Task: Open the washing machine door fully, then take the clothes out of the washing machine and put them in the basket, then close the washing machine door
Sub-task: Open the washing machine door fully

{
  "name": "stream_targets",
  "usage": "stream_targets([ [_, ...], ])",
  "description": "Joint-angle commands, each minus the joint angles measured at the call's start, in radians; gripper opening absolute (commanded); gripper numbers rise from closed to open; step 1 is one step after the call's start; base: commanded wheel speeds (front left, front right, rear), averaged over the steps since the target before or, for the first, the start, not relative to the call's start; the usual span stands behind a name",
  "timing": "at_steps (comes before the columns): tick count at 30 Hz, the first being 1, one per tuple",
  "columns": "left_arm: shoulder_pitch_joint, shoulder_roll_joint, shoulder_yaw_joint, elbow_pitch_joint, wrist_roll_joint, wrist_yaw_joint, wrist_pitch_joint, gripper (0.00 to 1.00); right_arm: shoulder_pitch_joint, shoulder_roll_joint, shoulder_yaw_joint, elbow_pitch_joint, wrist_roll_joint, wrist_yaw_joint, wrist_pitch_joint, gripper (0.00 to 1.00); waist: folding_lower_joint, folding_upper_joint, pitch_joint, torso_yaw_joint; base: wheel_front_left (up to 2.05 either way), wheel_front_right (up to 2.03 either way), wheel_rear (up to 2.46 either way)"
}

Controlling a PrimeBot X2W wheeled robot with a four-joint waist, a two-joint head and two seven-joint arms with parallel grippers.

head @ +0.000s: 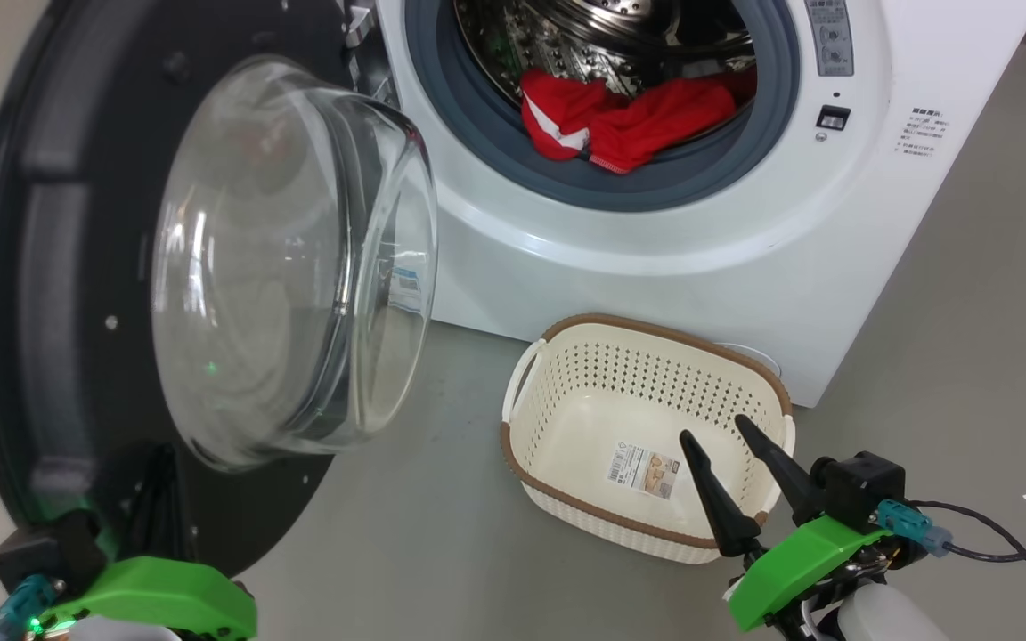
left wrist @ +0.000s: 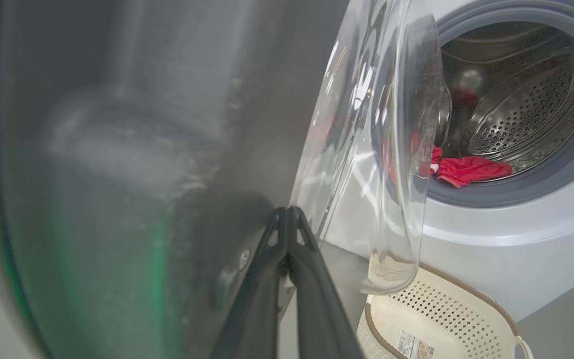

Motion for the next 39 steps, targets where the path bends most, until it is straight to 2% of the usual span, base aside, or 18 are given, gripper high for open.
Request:
stream_targets([
  [1, -0.041, 0.035, 0.058, -0.005, -0.006, 0.010, -0.012, 0.00, -0.037, 0.003, 0.030, -0.020, -0.009, 0.003, -0.014, 1.00, 0.0000, -0.0001, 0.007, -0.003, 0.00, 0.00, 0.00],
  [9, -0.084, 0.052, 0.118, 0.089, -0.045, 0.003, -0.062, 0.00, -0.049, -0.018, 0.051, -0.018, -0.005, 0.003, -0.014, 1.00, 0.0000, -0.0001, 0.030, 0.000, 0.00, 0.00, 0.00],
  [16, -0.147, 0.052, 0.150, 0.195, -0.094, -0.036, -0.110, 0.00, -0.045, -0.035, 0.060, -0.009, -0.014, 0.003, -0.014, 1.00, 0.0000, -0.0001, 0.045, 0.019, 0.00, 0.00, 0.00],
  [39, -0.324, 0.132, 0.185, 0.478, -0.132, -0.125, -0.193, 0.00, -0.046, -0.074, 0.084, -0.003, -0.015, 0.003, -0.014, 1.00, 0.0000, -0.0001, 0.050, 0.043, 0.00, 0.00, 0.00],
])
